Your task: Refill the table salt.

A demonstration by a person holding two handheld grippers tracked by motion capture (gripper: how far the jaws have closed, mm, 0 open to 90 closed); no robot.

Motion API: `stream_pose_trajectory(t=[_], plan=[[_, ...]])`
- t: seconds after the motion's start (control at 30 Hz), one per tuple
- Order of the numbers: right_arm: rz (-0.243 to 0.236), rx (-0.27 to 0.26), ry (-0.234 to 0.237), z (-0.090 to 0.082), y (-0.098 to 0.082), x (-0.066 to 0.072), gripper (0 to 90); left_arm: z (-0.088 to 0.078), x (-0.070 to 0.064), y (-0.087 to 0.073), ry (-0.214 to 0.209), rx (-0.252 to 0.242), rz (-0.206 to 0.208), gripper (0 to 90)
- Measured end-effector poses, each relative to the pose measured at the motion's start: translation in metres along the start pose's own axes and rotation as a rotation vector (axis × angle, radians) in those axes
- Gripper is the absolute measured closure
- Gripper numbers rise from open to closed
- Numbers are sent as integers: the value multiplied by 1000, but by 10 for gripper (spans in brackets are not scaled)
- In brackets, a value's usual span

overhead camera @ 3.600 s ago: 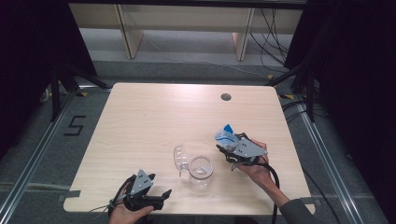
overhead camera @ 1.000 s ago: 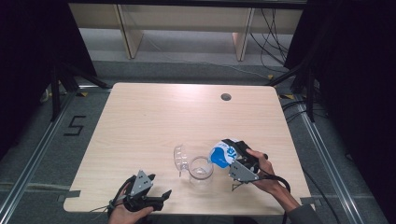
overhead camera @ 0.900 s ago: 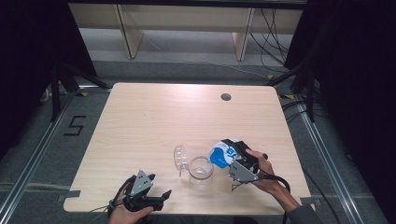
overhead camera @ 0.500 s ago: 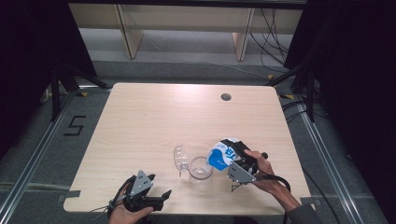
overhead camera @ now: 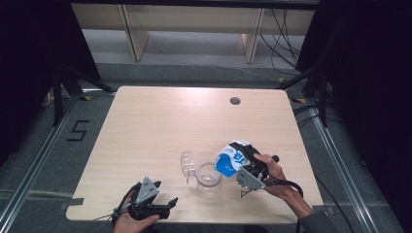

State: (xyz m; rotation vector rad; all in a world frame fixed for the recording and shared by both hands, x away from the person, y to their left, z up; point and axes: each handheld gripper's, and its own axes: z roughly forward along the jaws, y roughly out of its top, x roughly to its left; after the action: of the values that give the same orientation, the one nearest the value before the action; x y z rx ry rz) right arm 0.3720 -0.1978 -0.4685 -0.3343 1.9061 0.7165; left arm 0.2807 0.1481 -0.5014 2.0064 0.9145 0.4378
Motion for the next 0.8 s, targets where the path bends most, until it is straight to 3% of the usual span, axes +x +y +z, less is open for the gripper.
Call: stream_pose_trajectory(t=[0.03,0.07,0.1,0.13,0.17,0.2,0.23,0.27,0.3,0.43,0.53,0.57,0.6,0.63,0.67,0.8], plan=[[-5,0,1,0,0,0,439,0,0,0,3,0,-6,190],[-41,-3,4,1,1,-2,439,0,-1,0,2,0,-13,190],[-11,1,2,1,0,1,439,1,-3,-1,-3,-5,-38,190],[-27,7,7,1,1,1,441,0,-2,0,2,8,-15,190],[-88,3,7,2,1,-2,443,0,-1,0,0,12,-7,190],[-85,-26,15,5,0,0,443,0,-1,0,-2,11,-3,190],[-86,-5,12,5,1,0,443,0,-2,0,-2,8,-13,190],[-79,12,8,5,1,1,443,0,-1,1,-3,9,13,190],[-47,15,10,5,0,4,443,1,-2,0,-5,-5,-7,190],[-104,-3,18,7,2,5,445,-1,-2,0,-8,16,14,190],[-106,5,21,8,3,8,445,2,-5,0,6,-12,-6,190],[-103,8,21,9,3,9,445,-1,-2,1,5,21,27,190],[-103,8,21,9,3,9,445,-1,-2,1,5,21,27,191],[-117,12,24,9,3,9,445,-2,-5,0,0,10,-20,191],[-192,-16,24,11,5,5,447,-2,-5,0,-2,8,-20,190],[-127,31,17,9,4,10,448,-1,-5,0,-3,12,-19,190]])
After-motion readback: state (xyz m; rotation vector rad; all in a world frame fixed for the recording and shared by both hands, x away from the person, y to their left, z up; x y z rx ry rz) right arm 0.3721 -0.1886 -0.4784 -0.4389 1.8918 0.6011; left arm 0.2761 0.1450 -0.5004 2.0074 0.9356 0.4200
